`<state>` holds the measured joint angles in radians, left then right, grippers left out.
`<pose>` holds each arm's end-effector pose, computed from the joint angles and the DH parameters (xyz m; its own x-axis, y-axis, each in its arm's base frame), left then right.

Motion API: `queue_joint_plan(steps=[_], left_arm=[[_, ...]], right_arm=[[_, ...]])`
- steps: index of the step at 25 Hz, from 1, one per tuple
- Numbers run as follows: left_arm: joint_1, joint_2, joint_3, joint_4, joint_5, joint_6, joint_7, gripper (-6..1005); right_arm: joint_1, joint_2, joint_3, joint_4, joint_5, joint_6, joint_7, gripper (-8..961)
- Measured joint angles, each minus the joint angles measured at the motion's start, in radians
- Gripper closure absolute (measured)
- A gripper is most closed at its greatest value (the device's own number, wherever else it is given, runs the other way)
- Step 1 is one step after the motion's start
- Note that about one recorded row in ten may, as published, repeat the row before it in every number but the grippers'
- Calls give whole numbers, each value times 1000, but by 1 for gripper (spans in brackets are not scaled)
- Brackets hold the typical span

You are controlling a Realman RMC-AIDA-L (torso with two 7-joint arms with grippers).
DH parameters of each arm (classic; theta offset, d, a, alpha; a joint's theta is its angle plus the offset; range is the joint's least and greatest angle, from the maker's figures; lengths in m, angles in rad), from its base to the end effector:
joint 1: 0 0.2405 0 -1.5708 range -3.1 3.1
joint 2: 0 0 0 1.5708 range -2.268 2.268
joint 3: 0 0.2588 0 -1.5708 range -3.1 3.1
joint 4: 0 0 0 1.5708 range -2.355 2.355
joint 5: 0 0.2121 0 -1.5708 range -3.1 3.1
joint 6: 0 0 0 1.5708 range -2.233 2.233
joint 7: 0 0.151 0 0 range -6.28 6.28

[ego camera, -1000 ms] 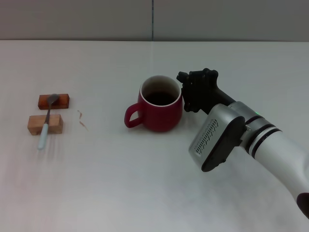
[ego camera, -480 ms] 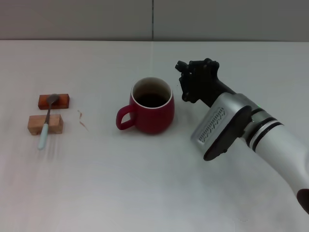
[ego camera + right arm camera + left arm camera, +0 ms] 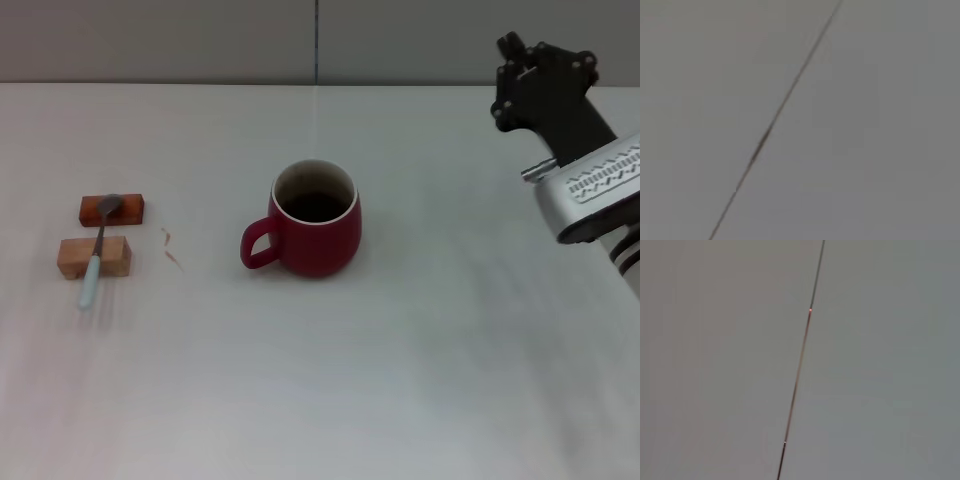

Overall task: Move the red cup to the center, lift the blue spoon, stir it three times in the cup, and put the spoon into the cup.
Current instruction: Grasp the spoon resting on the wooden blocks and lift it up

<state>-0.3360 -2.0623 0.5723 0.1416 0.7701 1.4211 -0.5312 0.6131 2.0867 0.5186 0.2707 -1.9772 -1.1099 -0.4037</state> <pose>-0.3695 0.3015 0.0694 0.5499 -0.2524 0.7962 0.8166 -0.0379 -0.5760 0.2479 0.3828 -0.0546 0.9101 0.2346 -0.3415 -0.2842 -0.2464 -0.9266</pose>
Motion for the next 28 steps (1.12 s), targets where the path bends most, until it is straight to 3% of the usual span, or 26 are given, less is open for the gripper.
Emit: queue_joint_plan(steps=[8, 14, 19, 20, 28], left_arm=[[57, -1, 89, 4, 0, 103, -34, 142], [118, -5, 126, -15, 0, 151, -58, 142], [166, -7, 143, -107, 0, 235, 21, 142], [177, -7, 140, -171, -1, 285, 75, 142], [183, -4, 136, -360, -5, 379, 242, 142]], right_arm=[[2, -4, 91, -101, 0, -74, 266, 924], [25, -7, 101, -131, 0, -58, 288, 924], [60, -13, 101, -138, 0, -18, 288, 923], [68, -14, 102, -139, 0, -11, 288, 923], [98, -17, 102, -152, 0, 6, 284, 924]])
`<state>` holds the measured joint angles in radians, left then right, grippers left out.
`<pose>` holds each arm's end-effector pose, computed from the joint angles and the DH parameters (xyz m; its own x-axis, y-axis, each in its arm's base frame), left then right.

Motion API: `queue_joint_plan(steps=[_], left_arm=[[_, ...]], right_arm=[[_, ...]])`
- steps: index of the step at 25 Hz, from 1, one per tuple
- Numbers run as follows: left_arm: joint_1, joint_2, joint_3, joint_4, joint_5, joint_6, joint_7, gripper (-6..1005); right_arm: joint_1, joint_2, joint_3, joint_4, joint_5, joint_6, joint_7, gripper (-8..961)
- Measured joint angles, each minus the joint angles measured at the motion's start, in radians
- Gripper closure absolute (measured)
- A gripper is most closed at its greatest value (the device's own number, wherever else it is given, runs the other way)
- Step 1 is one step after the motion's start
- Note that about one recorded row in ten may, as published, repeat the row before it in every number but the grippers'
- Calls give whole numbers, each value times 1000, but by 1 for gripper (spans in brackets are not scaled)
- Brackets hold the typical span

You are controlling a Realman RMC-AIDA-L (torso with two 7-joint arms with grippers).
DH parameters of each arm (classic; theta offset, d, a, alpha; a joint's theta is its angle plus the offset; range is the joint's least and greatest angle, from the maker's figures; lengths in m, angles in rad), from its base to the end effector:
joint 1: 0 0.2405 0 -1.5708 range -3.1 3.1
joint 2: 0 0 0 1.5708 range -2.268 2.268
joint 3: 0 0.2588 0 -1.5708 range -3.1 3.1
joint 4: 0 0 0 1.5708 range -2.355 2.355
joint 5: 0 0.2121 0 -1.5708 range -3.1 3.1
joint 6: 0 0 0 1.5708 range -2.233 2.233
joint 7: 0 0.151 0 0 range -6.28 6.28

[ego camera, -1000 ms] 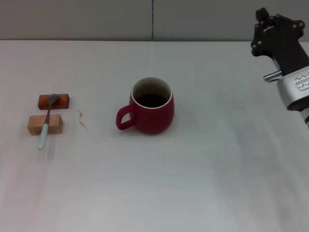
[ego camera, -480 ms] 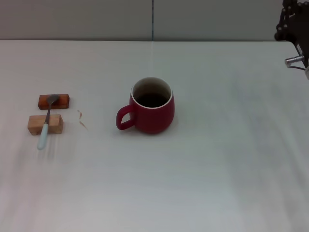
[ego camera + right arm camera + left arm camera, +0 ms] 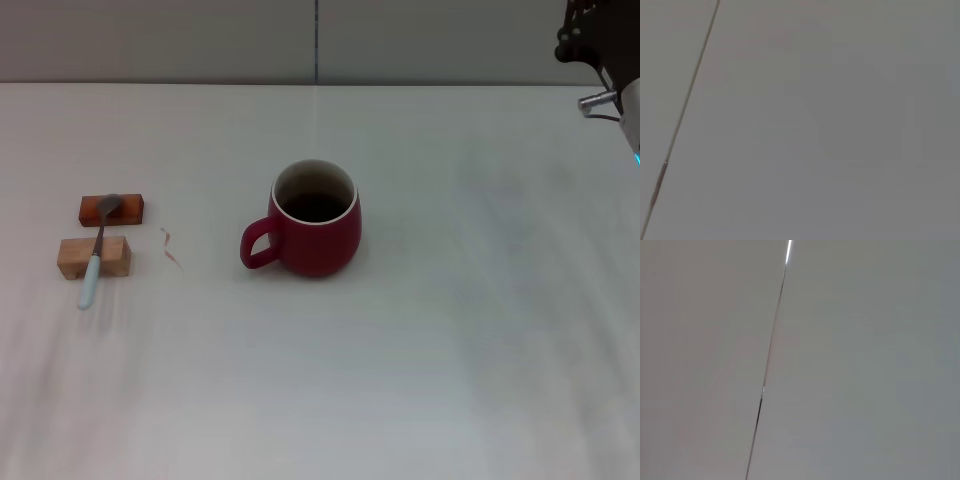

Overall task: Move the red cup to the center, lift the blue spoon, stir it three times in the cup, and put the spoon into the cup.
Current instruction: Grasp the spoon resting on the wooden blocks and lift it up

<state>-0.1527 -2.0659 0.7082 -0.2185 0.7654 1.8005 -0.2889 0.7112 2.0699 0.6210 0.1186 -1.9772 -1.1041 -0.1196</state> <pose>-0.3698 0.1780 0.0093 0.5725 -0.2033 0.7943 0.8050 -0.0444 -0.5916 0.2552 0.4190 -0.0116 0.8453 0.2008 -0.4951 -0.4637 -0.1848 -0.8665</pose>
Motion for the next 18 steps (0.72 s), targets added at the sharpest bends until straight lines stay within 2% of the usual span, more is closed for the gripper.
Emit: queue_joint_plan(steps=[2, 6, 18], left_arm=[[-13, 1, 3, -72, 3, 15, 42, 142], [-34, 0, 7, -137, 4, 19, 92, 142], [-159, 6, -14, -445, -2, 25, 386, 140]], right_arm=[[-2, 0, 0, -11, 0, 0, 0, 924], [-8, -1, 0, -15, 0, 0, 0, 923], [-27, 1, 0, -33, 0, 0, 4, 924]])
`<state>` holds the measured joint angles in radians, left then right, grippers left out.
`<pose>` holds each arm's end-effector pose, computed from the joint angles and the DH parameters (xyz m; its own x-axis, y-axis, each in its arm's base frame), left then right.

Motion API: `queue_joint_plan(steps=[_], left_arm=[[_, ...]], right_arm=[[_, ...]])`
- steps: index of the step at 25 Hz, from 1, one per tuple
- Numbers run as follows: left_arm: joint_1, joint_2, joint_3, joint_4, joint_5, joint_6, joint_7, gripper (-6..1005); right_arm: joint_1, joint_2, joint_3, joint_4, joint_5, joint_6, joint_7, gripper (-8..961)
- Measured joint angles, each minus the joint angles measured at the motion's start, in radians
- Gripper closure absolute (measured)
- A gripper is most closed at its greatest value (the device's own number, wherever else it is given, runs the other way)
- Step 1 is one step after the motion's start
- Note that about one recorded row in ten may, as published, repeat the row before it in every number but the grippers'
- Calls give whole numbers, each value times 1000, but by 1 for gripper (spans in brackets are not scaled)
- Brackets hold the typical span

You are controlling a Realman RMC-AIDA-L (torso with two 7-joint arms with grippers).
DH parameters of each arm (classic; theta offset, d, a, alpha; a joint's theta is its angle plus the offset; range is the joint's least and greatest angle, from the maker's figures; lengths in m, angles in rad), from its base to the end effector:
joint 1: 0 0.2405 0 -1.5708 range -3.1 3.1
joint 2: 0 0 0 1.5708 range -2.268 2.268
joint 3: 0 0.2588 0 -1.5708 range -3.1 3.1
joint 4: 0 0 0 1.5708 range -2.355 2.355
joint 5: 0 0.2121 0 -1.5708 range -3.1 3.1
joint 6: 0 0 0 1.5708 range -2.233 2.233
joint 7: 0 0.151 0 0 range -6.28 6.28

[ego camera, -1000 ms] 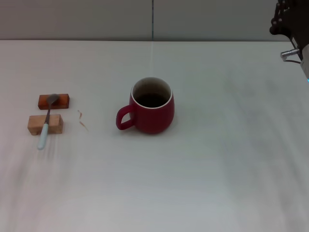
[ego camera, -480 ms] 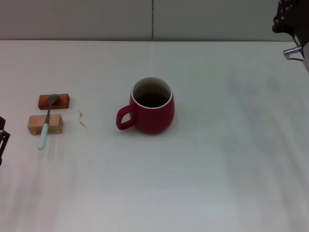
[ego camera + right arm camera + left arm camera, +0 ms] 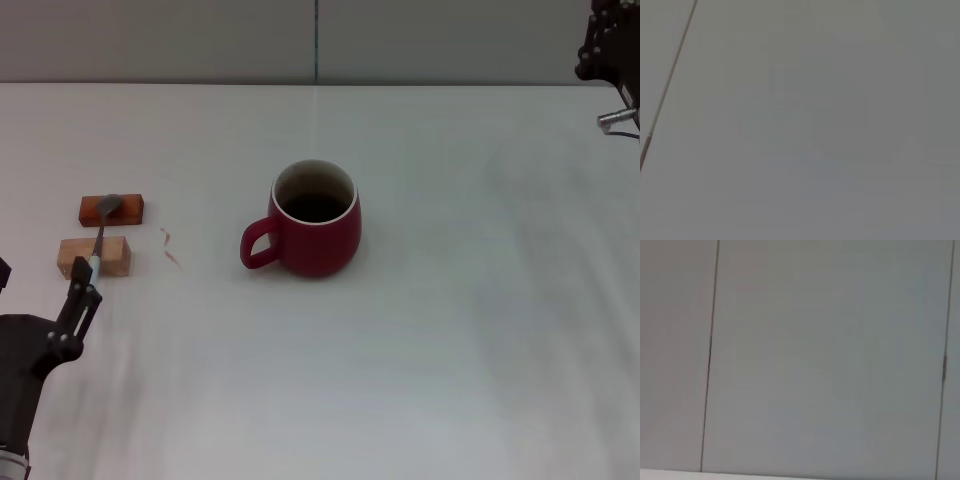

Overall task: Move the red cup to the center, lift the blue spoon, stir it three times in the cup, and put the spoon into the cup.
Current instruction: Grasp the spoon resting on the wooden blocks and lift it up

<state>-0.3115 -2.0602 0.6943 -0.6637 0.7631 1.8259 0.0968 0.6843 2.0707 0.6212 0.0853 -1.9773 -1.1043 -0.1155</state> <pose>-0.3310 0.1720 -0.0495 0.6530 -0.0267 0.7569 0.7557 -0.0426 -0.6535 0.2742 0.4115 -0.0068 0.8641 0.1674 -0.4747 -0.4520 -0.1568 -0.8781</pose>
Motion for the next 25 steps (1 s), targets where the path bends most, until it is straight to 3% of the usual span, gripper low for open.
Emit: queue_joint_plan(steps=[10, 25], left_arm=[[-53, 13, -47, -172, -1, -5, 175, 141], [-39, 6, -64, -138, -26, -109, 182, 141]], right_arm=[[-20, 2, 0, -4, 0, -4, 0, 924], [-23, 2, -3, -10, -6, -8, 2, 922]])
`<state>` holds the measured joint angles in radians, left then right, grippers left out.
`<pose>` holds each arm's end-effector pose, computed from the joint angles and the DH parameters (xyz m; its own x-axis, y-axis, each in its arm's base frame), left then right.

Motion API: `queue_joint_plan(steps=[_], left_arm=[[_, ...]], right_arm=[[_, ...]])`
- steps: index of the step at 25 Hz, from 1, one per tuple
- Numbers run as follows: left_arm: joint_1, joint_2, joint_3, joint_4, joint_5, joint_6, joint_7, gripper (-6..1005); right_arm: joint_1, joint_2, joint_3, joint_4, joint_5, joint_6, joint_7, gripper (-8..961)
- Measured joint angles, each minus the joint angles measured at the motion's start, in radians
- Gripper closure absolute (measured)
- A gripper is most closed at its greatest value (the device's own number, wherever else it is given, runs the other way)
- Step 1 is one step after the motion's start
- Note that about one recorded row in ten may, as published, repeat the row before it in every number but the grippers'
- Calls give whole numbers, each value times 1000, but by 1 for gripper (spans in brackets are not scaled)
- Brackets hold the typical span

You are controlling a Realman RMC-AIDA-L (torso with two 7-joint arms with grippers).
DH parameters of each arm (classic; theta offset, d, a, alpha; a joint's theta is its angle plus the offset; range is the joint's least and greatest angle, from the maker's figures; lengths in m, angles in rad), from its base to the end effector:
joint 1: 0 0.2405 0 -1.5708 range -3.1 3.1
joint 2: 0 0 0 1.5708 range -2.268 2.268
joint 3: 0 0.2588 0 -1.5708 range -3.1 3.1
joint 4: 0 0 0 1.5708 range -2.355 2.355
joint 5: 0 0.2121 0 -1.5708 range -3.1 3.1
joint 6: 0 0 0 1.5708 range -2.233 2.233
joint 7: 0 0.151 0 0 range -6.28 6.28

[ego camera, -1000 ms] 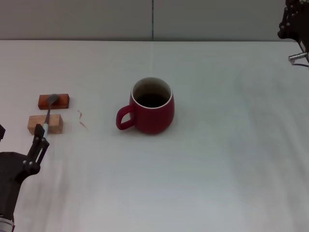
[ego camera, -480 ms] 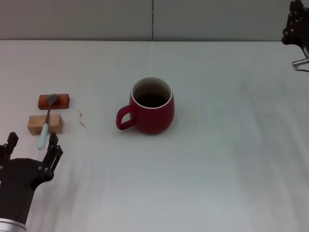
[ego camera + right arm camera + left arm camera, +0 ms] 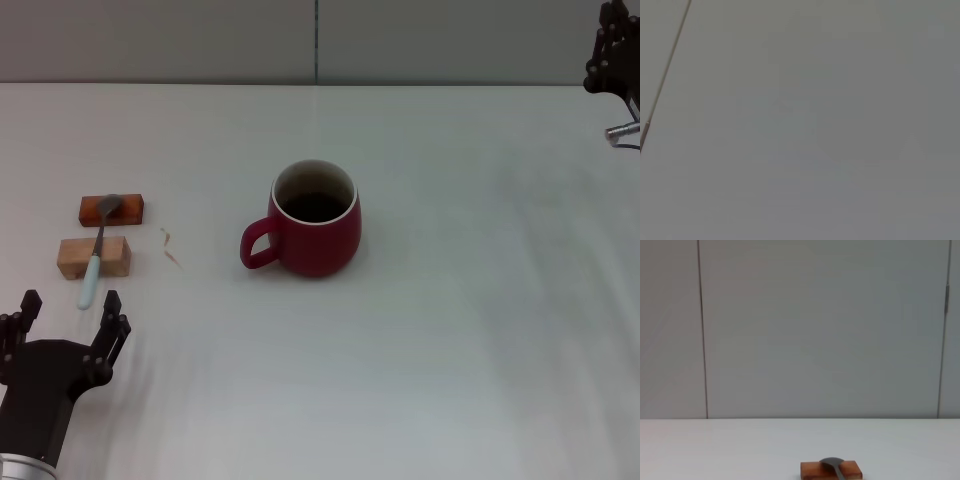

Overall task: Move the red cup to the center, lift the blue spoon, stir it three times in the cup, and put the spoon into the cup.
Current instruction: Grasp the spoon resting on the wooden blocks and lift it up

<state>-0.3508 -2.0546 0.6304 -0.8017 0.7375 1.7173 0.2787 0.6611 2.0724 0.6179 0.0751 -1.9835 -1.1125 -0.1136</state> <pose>-0.3284 0.1691 -0.0734 0.7084 0.1376 0.6923 0.7001 -0.0129 -0.7139 0.2840 0.4041 -0.0064 0.8710 0.1527 -0.4669 -0.4467 -0.1494 -0.8821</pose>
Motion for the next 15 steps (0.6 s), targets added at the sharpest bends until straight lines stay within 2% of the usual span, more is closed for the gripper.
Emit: queue_joint_plan(steps=[15], left_arm=[[-8, -4, -17, 45, 7, -81, -3, 142]], right_arm=[[-1, 0, 2, -3, 2, -1, 1, 924]])
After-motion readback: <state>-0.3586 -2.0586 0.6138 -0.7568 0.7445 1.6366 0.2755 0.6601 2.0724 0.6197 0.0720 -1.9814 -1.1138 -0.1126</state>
